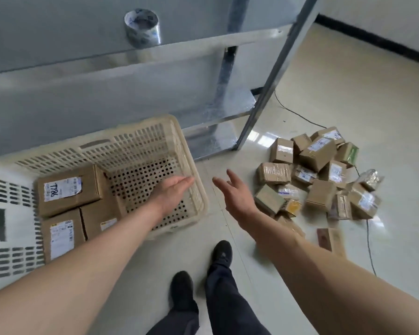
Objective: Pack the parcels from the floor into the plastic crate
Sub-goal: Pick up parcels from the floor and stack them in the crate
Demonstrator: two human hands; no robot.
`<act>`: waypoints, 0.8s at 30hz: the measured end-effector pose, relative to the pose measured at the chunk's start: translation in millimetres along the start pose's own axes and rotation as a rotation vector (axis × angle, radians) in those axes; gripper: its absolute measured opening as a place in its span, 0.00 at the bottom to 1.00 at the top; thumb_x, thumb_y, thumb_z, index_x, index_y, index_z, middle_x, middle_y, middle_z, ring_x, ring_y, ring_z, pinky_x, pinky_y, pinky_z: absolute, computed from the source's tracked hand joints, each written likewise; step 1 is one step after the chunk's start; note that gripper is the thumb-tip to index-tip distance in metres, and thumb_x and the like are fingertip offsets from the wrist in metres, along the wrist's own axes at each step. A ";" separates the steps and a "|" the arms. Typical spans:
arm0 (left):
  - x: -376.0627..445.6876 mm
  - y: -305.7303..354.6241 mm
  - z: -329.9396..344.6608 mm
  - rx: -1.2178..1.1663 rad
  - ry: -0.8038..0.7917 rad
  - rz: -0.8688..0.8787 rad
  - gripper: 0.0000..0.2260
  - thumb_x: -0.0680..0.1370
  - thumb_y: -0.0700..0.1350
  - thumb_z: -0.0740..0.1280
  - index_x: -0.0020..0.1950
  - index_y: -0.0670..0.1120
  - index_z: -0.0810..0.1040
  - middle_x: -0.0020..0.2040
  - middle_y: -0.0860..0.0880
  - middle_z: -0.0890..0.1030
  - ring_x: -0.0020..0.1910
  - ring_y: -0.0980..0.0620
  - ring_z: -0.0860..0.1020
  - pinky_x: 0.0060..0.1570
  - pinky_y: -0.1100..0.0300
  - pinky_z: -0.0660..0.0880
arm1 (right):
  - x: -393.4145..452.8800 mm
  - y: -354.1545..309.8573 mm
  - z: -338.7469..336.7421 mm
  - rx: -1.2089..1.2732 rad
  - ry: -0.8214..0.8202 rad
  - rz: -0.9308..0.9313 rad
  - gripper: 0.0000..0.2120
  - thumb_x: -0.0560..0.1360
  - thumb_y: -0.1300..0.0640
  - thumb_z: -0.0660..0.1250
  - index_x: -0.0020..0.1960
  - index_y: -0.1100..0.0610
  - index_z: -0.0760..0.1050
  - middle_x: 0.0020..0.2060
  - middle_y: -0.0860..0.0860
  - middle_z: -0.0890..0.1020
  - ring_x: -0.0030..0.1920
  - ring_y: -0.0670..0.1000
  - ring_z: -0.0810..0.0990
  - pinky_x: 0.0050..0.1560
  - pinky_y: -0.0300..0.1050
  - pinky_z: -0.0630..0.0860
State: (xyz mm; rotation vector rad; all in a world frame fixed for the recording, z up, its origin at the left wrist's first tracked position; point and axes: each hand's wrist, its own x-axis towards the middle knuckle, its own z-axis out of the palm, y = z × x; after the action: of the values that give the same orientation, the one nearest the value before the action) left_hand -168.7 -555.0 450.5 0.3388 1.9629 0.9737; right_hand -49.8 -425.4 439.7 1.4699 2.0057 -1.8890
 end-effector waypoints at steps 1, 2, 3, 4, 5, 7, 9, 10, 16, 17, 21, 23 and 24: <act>-1.6 3.7 12.4 0.012 -0.017 0.006 0.22 0.80 0.60 0.61 0.69 0.49 0.75 0.70 0.51 0.74 0.61 0.55 0.69 0.60 0.60 0.61 | -6.7 5.6 -12.5 0.017 0.025 0.001 0.46 0.69 0.34 0.67 0.82 0.50 0.58 0.79 0.55 0.66 0.76 0.57 0.67 0.74 0.64 0.67; -3.6 7.2 22.8 0.020 -0.032 0.008 0.22 0.80 0.59 0.61 0.69 0.49 0.75 0.69 0.51 0.74 0.60 0.56 0.69 0.59 0.60 0.61 | -11.0 11.8 -23.7 0.032 0.048 0.004 0.45 0.70 0.35 0.67 0.82 0.50 0.58 0.79 0.54 0.65 0.76 0.57 0.67 0.73 0.65 0.67; -4.3 10.9 34.5 0.030 -0.050 0.013 0.22 0.80 0.59 0.62 0.69 0.48 0.75 0.69 0.51 0.75 0.60 0.56 0.69 0.59 0.61 0.61 | -15.3 18.5 -36.1 0.047 0.076 0.010 0.43 0.72 0.35 0.66 0.82 0.50 0.58 0.79 0.53 0.65 0.76 0.57 0.67 0.73 0.65 0.67; -4.6 15.3 47.9 0.045 -0.067 0.023 0.22 0.80 0.59 0.62 0.69 0.48 0.75 0.69 0.50 0.75 0.60 0.56 0.70 0.59 0.61 0.61 | -19.3 25.4 -49.9 0.061 0.107 0.019 0.42 0.75 0.36 0.67 0.82 0.50 0.57 0.80 0.53 0.64 0.76 0.57 0.67 0.73 0.65 0.68; -4.6 19.0 60.0 0.060 -0.079 0.031 0.22 0.80 0.59 0.62 0.69 0.48 0.75 0.68 0.50 0.75 0.60 0.55 0.70 0.59 0.61 0.62 | -21.5 33.7 -62.5 0.066 0.139 0.030 0.39 0.77 0.38 0.67 0.82 0.50 0.57 0.80 0.52 0.63 0.76 0.57 0.67 0.73 0.65 0.68; -5.2 27.9 84.3 0.079 -0.101 0.036 0.21 0.80 0.58 0.62 0.68 0.47 0.76 0.67 0.50 0.76 0.60 0.55 0.71 0.58 0.61 0.62 | -25.3 51.9 -88.0 0.073 0.189 0.051 0.37 0.79 0.39 0.66 0.82 0.50 0.57 0.80 0.52 0.63 0.77 0.57 0.66 0.72 0.65 0.69; -5.1 38.4 109.3 0.096 -0.114 0.040 0.21 0.80 0.57 0.63 0.67 0.47 0.76 0.66 0.50 0.77 0.59 0.56 0.71 0.58 0.62 0.63 | -30.4 68.2 -114.1 0.098 0.220 0.070 0.37 0.79 0.39 0.65 0.82 0.50 0.57 0.80 0.51 0.63 0.77 0.55 0.66 0.72 0.65 0.68; -5.5 44.3 122.0 0.104 -0.119 0.040 0.20 0.80 0.57 0.64 0.67 0.47 0.77 0.65 0.51 0.77 0.59 0.56 0.71 0.57 0.62 0.63 | -33.6 75.6 -127.4 0.116 0.232 0.075 0.37 0.79 0.39 0.65 0.82 0.50 0.57 0.80 0.51 0.63 0.77 0.55 0.65 0.73 0.65 0.68; -10.2 88.9 209.8 0.137 -0.126 0.045 0.17 0.80 0.55 0.65 0.63 0.47 0.79 0.58 0.52 0.78 0.58 0.55 0.72 0.56 0.62 0.63 | -43.1 115.0 -215.3 0.185 0.261 0.083 0.40 0.76 0.36 0.66 0.82 0.50 0.59 0.79 0.50 0.64 0.76 0.55 0.66 0.73 0.63 0.67; -11.6 97.7 226.4 0.139 -0.127 0.048 0.16 0.80 0.55 0.65 0.62 0.47 0.79 0.58 0.52 0.78 0.57 0.55 0.72 0.56 0.62 0.64 | -45.2 119.9 -231.1 0.196 0.270 0.087 0.44 0.72 0.32 0.66 0.82 0.49 0.59 0.79 0.50 0.65 0.76 0.55 0.66 0.73 0.64 0.68; -15.2 133.5 293.7 0.166 -0.124 0.041 0.13 0.80 0.56 0.64 0.58 0.49 0.78 0.56 0.52 0.77 0.56 0.52 0.73 0.58 0.54 0.70 | -46.8 150.2 -297.7 0.198 0.321 0.085 0.45 0.67 0.28 0.63 0.79 0.48 0.64 0.76 0.49 0.70 0.73 0.54 0.70 0.72 0.62 0.69; -15.6 147.9 324.2 0.163 -0.144 0.049 0.11 0.80 0.56 0.64 0.57 0.51 0.77 0.56 0.52 0.76 0.56 0.52 0.72 0.59 0.54 0.70 | -46.7 158.5 -327.7 0.227 0.329 0.103 0.43 0.70 0.29 0.64 0.79 0.47 0.64 0.76 0.50 0.70 0.73 0.54 0.71 0.72 0.62 0.69; -16.1 154.5 338.3 0.160 -0.159 0.060 0.12 0.80 0.56 0.64 0.58 0.51 0.77 0.56 0.52 0.76 0.57 0.53 0.72 0.59 0.56 0.69 | -48.1 158.5 -341.2 0.248 0.343 0.116 0.40 0.74 0.33 0.66 0.80 0.49 0.62 0.77 0.50 0.69 0.74 0.55 0.69 0.73 0.63 0.68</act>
State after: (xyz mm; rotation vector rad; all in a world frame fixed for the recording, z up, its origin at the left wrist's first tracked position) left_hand 95.2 -293.6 476.0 0.5508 1.8979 0.8036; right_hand 264.8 -213.4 437.3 2.0505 1.7989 -2.0107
